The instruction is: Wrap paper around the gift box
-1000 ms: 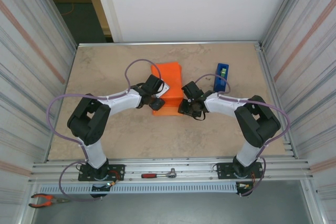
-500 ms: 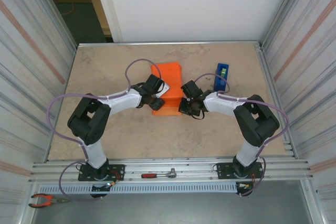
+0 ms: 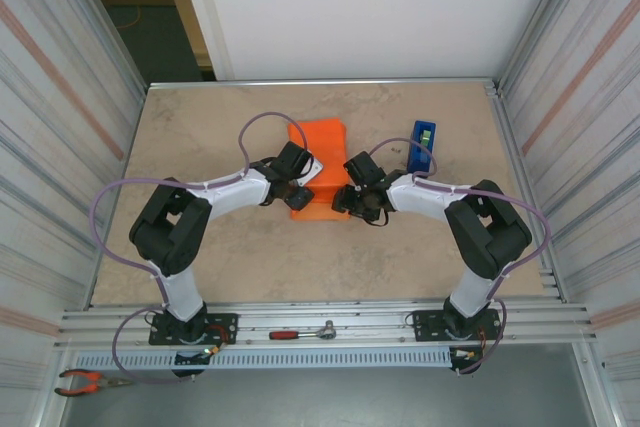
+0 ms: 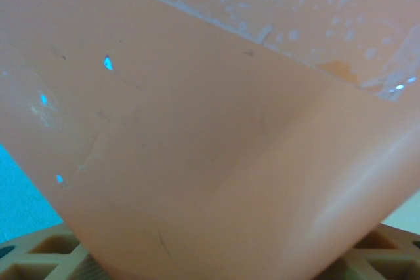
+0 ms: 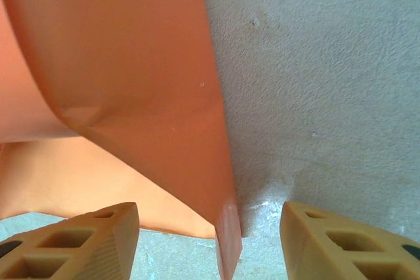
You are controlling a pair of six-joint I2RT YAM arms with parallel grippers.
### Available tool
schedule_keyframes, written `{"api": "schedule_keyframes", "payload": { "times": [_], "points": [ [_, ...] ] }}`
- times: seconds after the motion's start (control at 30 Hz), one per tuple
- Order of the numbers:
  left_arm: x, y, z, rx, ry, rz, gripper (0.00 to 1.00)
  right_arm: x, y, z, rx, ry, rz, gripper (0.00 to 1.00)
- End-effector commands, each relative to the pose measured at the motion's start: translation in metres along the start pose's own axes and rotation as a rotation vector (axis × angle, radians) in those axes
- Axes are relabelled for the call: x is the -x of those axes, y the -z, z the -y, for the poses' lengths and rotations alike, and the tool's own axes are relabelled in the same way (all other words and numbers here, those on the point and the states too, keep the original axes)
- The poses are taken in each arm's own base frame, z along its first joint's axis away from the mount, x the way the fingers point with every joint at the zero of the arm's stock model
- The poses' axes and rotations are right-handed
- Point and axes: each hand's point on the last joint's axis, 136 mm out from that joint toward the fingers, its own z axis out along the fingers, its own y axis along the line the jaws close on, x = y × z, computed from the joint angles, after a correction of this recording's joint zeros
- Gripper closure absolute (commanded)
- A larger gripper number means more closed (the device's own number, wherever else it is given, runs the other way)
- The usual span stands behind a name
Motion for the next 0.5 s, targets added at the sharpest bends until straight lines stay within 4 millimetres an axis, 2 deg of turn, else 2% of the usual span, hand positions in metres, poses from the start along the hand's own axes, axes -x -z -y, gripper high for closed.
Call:
{"api": "schedule_keyframes", "payload": {
  "times": [0.0, 0.1, 0.17, 0.2, 0.47],
  "points": [
    [0.005, 0.0, -0.001, 0.009, 0.004, -0.004, 0.37, -0.007, 0.0, 0.005, -0.018, -0.007, -0.01, 0.47],
    [0.005, 0.0, -0.001, 0.009, 0.004, -0.002, 0.37, -0.007, -0.004, 0.005, -0.017, -0.012, -0.012, 0.66],
    [0.005, 0.0, -0.001, 0.008, 0.002, -0.005, 0.37, -0.006, -0.006, 0.001, -0.003, -0.014, -0.017, 0.91],
    [0.005, -0.001, -0.001, 0.008, 0.002, -0.005, 0.37, -0.005, -0.005, -0.002, 0.008, -0.013, -0.015, 0.98],
    [0.004, -0.001, 0.0, 0.005, -0.003, -0.014, 0.39, 0.004, 0.012, -0.031, 0.137, -0.004, 0.015, 1.0]
  ]
}}
